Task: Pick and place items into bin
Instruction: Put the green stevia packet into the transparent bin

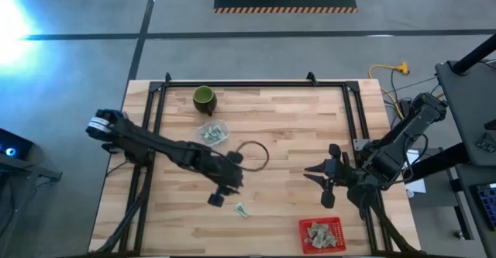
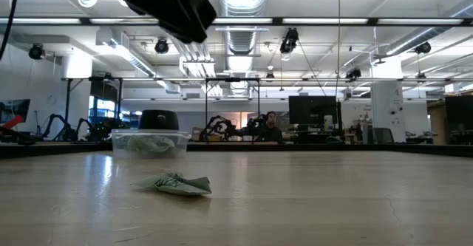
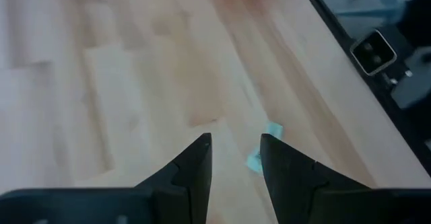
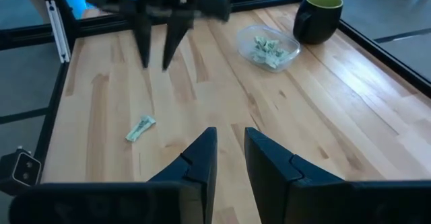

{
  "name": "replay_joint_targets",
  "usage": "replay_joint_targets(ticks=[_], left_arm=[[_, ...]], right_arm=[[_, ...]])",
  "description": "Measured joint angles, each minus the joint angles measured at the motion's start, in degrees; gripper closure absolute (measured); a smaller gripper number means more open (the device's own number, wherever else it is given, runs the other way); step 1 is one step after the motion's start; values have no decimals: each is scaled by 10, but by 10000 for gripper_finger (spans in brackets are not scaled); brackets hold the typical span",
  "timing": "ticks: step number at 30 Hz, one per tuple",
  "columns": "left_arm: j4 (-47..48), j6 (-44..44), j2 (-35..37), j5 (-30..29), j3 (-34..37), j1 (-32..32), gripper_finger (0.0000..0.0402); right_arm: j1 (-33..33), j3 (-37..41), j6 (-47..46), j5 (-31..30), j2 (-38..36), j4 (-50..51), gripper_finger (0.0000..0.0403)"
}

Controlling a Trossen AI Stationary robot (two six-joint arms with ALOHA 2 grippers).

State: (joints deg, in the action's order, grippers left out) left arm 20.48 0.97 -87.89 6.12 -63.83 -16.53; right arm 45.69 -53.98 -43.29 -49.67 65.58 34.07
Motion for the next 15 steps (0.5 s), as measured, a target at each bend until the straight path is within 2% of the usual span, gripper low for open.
replay_joint_targets(ticks=[6,15], left_arm=[[-41,0,-70,40,-5,-35,292],[-51,-6,-131,41,-19,-57,292]], right_arm=[[0,3,0,3,0,0,335],[0,10,0,3,0,0,335]])
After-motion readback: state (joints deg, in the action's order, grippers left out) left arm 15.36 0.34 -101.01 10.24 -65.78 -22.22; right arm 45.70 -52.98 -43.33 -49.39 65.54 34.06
